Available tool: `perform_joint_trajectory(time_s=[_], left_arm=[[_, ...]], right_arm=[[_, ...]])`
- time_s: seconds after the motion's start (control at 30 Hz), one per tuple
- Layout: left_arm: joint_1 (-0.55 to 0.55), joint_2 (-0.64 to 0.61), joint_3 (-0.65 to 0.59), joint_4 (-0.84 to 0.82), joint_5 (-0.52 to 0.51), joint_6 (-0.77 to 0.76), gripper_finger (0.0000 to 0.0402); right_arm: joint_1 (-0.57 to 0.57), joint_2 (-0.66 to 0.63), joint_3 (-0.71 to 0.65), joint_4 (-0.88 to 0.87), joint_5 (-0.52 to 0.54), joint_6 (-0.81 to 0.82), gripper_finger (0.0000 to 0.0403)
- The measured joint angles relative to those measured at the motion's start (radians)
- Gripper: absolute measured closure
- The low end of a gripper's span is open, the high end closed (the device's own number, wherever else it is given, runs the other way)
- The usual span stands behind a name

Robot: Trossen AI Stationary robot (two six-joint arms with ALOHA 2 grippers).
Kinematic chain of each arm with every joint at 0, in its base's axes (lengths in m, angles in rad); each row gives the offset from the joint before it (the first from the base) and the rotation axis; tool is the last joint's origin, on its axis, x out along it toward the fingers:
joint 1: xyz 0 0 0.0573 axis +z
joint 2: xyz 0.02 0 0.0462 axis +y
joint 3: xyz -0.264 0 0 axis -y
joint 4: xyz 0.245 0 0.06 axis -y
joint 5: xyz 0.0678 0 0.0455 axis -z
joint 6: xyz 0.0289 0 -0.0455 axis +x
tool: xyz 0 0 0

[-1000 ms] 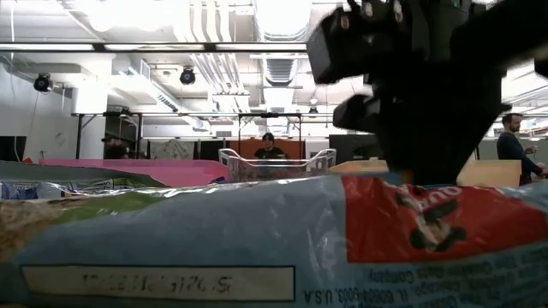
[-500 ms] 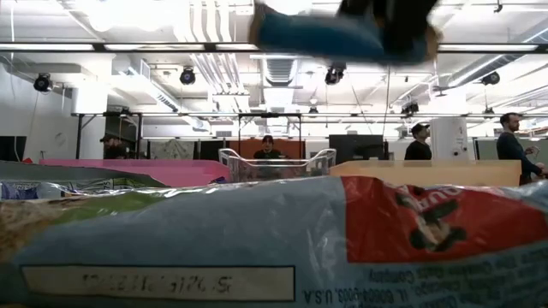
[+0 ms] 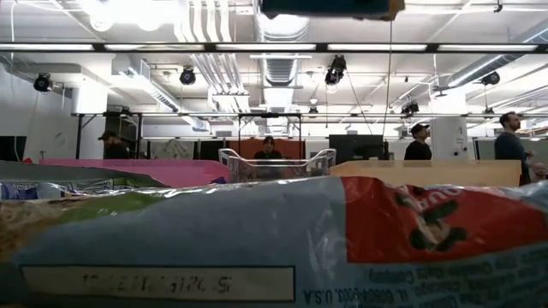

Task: Pick and place Granola Bars by type
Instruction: Put the yellow granola bar into the yellow bin

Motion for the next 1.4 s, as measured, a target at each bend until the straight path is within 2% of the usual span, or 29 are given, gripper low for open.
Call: perform_joint_trajectory(time_s=[0.4,0.6,0.87,0.97,1.23,1.4], left_arm=[[0.001,0.0,0.0,-0.002,0.0,0.0,0.0401],[0.001,0.0,0.0,-0.002,0.0,0.0,0.0401],[0.001,0.0,0.0,-0.003,0.0,-0.001,0.0401],[0.001,0.0,0.0,-0.004,0.0,-0.001,0.0401],[0.001,0.0,0.0,-0.002,0.0,-0.001,0.0401],[0.001,0.0,0.0,-0.002,0.0,-0.001,0.0401]], right_arm=[[-0.147,-0.027,-0.051,-0.04,0.024,-0.026,0.0342],[-0.232,-0.078,-0.141,-0.043,0.027,-0.029,0.0342],[-0.342,-0.216,-0.31,-0.026,0.026,-0.019,0.034],[-0.383,-0.293,-0.391,-0.011,0.026,0.029,0.034],[-0.466,-0.512,-0.636,0.173,0.027,0.207,0.034],[-0.493,-0.601,-0.762,0.275,0.026,0.347,0.0339]])
